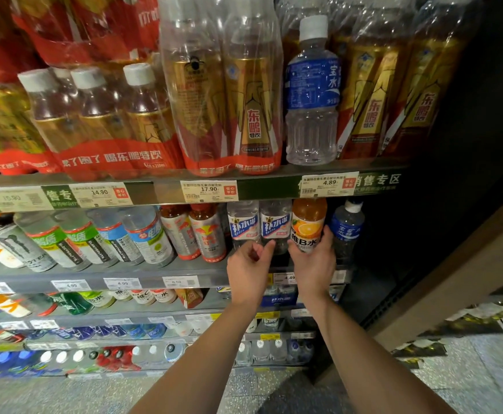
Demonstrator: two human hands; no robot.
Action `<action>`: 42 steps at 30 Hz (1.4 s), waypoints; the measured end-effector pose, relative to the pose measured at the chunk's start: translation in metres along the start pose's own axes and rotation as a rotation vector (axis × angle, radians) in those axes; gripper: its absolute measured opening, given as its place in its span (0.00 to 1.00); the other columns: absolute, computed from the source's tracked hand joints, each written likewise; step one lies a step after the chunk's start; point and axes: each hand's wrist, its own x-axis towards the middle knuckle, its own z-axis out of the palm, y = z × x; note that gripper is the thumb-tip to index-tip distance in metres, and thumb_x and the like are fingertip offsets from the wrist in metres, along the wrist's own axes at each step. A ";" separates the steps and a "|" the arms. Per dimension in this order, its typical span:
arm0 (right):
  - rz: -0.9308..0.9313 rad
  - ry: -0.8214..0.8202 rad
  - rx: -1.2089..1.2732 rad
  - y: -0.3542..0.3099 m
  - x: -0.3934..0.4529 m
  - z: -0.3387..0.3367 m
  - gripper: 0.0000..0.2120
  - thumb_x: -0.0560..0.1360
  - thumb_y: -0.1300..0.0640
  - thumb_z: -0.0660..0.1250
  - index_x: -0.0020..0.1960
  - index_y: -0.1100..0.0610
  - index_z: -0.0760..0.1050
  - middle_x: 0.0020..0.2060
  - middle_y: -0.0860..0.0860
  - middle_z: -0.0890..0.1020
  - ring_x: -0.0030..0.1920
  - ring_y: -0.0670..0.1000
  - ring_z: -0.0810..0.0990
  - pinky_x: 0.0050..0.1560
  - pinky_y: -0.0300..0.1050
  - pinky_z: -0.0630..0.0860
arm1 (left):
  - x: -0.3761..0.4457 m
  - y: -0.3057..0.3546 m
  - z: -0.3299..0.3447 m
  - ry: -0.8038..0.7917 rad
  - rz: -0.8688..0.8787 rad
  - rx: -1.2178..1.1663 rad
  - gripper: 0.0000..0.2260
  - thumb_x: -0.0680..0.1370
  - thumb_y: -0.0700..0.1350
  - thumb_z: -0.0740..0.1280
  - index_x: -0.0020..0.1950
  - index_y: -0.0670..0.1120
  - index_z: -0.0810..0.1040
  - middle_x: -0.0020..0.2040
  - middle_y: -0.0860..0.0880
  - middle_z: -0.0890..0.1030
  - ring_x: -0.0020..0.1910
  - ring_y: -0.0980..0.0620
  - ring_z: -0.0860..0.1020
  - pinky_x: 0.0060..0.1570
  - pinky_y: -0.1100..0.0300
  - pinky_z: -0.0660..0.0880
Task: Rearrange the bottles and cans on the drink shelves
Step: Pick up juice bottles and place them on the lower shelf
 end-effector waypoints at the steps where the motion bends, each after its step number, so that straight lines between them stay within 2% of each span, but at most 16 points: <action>1: -0.012 -0.001 -0.002 0.000 0.002 -0.002 0.38 0.69 0.52 0.79 0.73 0.58 0.67 0.61 0.58 0.81 0.59 0.59 0.81 0.57 0.52 0.78 | -0.003 0.002 -0.002 -0.009 0.000 -0.026 0.18 0.78 0.51 0.72 0.32 0.46 0.72 0.27 0.54 0.72 0.27 0.58 0.68 0.32 0.58 0.68; 3: 0.000 -0.011 0.029 -0.003 0.004 -0.009 0.34 0.68 0.51 0.79 0.70 0.58 0.71 0.56 0.55 0.84 0.56 0.56 0.83 0.54 0.53 0.80 | -0.009 0.006 -0.006 -0.023 0.006 -0.072 0.18 0.78 0.50 0.72 0.32 0.46 0.72 0.27 0.52 0.72 0.28 0.57 0.68 0.33 0.57 0.67; 6: 0.069 -0.097 0.114 -0.010 0.002 -0.020 0.27 0.67 0.52 0.79 0.62 0.56 0.74 0.48 0.49 0.84 0.47 0.50 0.83 0.44 0.43 0.77 | -0.015 0.011 -0.011 -0.034 0.010 -0.165 0.19 0.79 0.50 0.71 0.33 0.42 0.72 0.30 0.42 0.75 0.30 0.53 0.70 0.34 0.51 0.69; 12: 0.029 -0.247 0.205 -0.012 -0.031 -0.029 0.24 0.67 0.51 0.81 0.57 0.46 0.73 0.44 0.39 0.83 0.43 0.34 0.82 0.36 0.28 0.75 | -0.022 0.012 -0.025 -0.160 -0.020 -0.267 0.16 0.75 0.57 0.72 0.42 0.43 0.79 0.37 0.46 0.80 0.36 0.53 0.77 0.40 0.49 0.76; 14: 0.024 -0.284 0.193 -0.011 -0.050 -0.027 0.24 0.66 0.50 0.81 0.57 0.44 0.72 0.44 0.40 0.83 0.43 0.34 0.82 0.38 0.31 0.76 | -0.024 0.007 -0.034 -0.179 -0.061 -0.303 0.19 0.72 0.59 0.73 0.49 0.44 0.80 0.44 0.43 0.84 0.43 0.49 0.81 0.44 0.54 0.78; 17: 0.033 -0.335 0.163 -0.006 -0.080 -0.020 0.24 0.65 0.48 0.79 0.57 0.43 0.73 0.45 0.42 0.85 0.45 0.41 0.84 0.44 0.48 0.81 | -0.025 0.002 -0.051 -0.231 -0.085 -0.304 0.20 0.70 0.57 0.76 0.55 0.46 0.80 0.51 0.42 0.84 0.49 0.48 0.83 0.47 0.65 0.78; 18: 0.026 -0.358 0.145 -0.005 -0.091 -0.016 0.24 0.65 0.47 0.79 0.57 0.43 0.73 0.45 0.41 0.85 0.45 0.42 0.84 0.44 0.49 0.81 | -0.027 0.001 -0.059 -0.261 -0.087 -0.294 0.21 0.69 0.57 0.76 0.56 0.47 0.80 0.51 0.44 0.85 0.50 0.50 0.83 0.48 0.65 0.78; 22: -0.006 -0.438 0.123 -0.020 -0.151 0.004 0.23 0.64 0.49 0.79 0.55 0.46 0.74 0.43 0.41 0.84 0.42 0.37 0.81 0.39 0.39 0.75 | -0.037 -0.016 -0.110 -0.293 -0.078 -0.209 0.22 0.69 0.49 0.80 0.60 0.48 0.78 0.51 0.51 0.85 0.48 0.60 0.83 0.50 0.64 0.79; 24: -0.017 -0.494 0.117 -0.031 -0.186 0.021 0.25 0.62 0.49 0.79 0.55 0.47 0.74 0.43 0.41 0.83 0.42 0.38 0.81 0.38 0.36 0.74 | -0.042 -0.032 -0.148 -0.264 -0.077 -0.158 0.27 0.65 0.55 0.80 0.59 0.51 0.77 0.51 0.53 0.85 0.49 0.59 0.83 0.51 0.62 0.79; 27: -0.030 -0.564 0.098 -0.046 -0.239 0.052 0.28 0.58 0.45 0.77 0.55 0.46 0.73 0.44 0.43 0.84 0.45 0.44 0.83 0.43 0.43 0.77 | -0.053 -0.059 -0.210 -0.224 -0.106 -0.121 0.30 0.60 0.57 0.80 0.58 0.53 0.77 0.51 0.52 0.85 0.50 0.57 0.83 0.50 0.63 0.79; 31: 0.010 -0.698 0.184 -0.068 -0.317 0.096 0.29 0.57 0.46 0.77 0.56 0.47 0.75 0.50 0.43 0.85 0.51 0.42 0.84 0.53 0.45 0.80 | -0.066 -0.101 -0.304 -0.199 -0.174 -0.048 0.27 0.64 0.52 0.83 0.59 0.50 0.78 0.49 0.54 0.85 0.47 0.59 0.83 0.48 0.64 0.78; 33: 0.011 -0.739 0.174 -0.074 -0.351 0.115 0.27 0.57 0.48 0.77 0.54 0.47 0.75 0.48 0.44 0.85 0.50 0.42 0.84 0.54 0.49 0.80 | -0.071 -0.125 -0.345 -0.183 -0.214 -0.025 0.24 0.64 0.55 0.83 0.55 0.52 0.79 0.46 0.54 0.86 0.44 0.60 0.84 0.48 0.61 0.80; 35: 0.014 -0.778 0.142 -0.077 -0.377 0.131 0.25 0.59 0.52 0.78 0.53 0.47 0.75 0.46 0.45 0.85 0.48 0.43 0.84 0.52 0.51 0.81 | -0.077 -0.143 -0.375 -0.154 -0.266 -0.051 0.25 0.62 0.58 0.82 0.52 0.50 0.80 0.45 0.51 0.87 0.44 0.55 0.85 0.49 0.53 0.82; 37: 0.028 -0.815 0.105 -0.084 -0.399 0.143 0.23 0.61 0.57 0.79 0.53 0.45 0.75 0.45 0.44 0.85 0.46 0.40 0.83 0.48 0.44 0.79 | -0.084 -0.151 -0.398 -0.134 -0.298 -0.077 0.20 0.65 0.51 0.83 0.50 0.49 0.79 0.43 0.50 0.86 0.41 0.55 0.84 0.46 0.58 0.81; 39: 0.049 -0.811 0.080 -0.089 -0.414 0.152 0.24 0.60 0.54 0.80 0.50 0.42 0.74 0.44 0.43 0.85 0.44 0.39 0.82 0.46 0.43 0.78 | -0.087 -0.158 -0.412 -0.133 -0.314 -0.082 0.19 0.66 0.50 0.82 0.50 0.48 0.79 0.44 0.50 0.87 0.42 0.55 0.84 0.46 0.58 0.81; 42: 0.077 -0.816 0.077 -0.087 -0.423 0.163 0.24 0.57 0.48 0.78 0.50 0.40 0.75 0.43 0.44 0.85 0.44 0.44 0.83 0.46 0.50 0.81 | -0.086 -0.168 -0.423 -0.146 -0.327 -0.075 0.23 0.63 0.54 0.82 0.52 0.51 0.79 0.46 0.50 0.87 0.46 0.52 0.85 0.51 0.49 0.82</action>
